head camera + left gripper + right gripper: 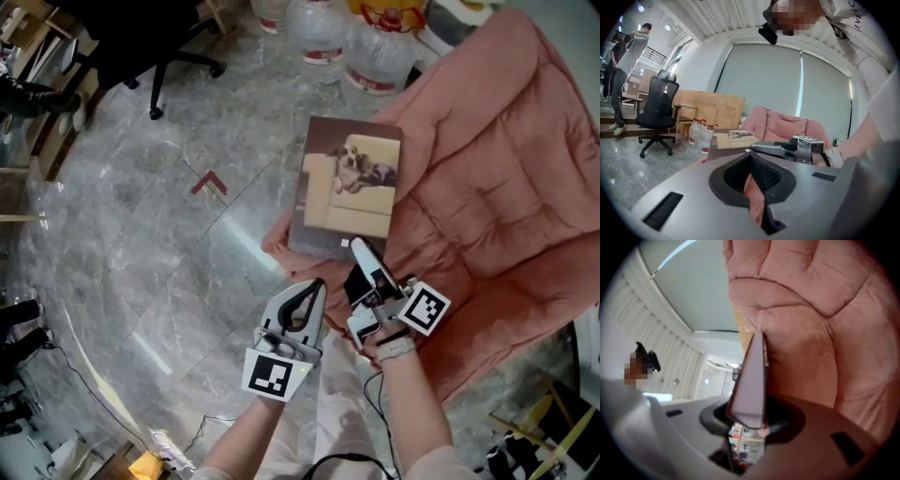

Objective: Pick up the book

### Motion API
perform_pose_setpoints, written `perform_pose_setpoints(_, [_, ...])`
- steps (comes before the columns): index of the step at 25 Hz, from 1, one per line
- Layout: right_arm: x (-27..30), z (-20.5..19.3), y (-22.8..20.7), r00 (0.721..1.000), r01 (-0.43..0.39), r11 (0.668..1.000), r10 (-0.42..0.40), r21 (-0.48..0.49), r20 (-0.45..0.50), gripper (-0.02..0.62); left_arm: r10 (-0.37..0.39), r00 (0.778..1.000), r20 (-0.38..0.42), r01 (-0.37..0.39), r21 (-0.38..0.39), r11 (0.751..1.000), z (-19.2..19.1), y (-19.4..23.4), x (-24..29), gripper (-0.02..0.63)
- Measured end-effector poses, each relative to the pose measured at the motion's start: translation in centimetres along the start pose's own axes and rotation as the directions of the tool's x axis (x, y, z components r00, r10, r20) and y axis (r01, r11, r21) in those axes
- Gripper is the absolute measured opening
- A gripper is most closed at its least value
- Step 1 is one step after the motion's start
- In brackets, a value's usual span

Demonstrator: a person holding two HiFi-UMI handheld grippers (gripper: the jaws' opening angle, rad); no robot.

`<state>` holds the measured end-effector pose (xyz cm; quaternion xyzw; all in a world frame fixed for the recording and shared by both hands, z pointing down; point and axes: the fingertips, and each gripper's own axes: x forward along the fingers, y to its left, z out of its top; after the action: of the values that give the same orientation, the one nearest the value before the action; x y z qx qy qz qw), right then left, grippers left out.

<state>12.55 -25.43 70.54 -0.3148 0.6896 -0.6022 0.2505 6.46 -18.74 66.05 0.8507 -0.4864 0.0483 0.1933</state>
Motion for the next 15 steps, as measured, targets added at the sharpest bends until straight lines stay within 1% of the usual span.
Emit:
perform_pose_setpoints(5, [-0.2, 0.2, 0.9, 0.999, -0.015, 1.0, 0.015, 0.022, 0.034, 0.158, -0.005, 1.0, 0.021, 0.005, 0.013, 1.0, 1.4, 0.1, -0.6, 0.021])
perform_pose_setpoints(15, [-0.1, 0.7, 2.3, 0.998, -0.035, 0.999, 0.033, 0.036, 0.056, 0.158, -0.003, 0.999, 0.047, 0.002, 0.02, 1.0, 3.1, 0.2, -0.9, 0.021])
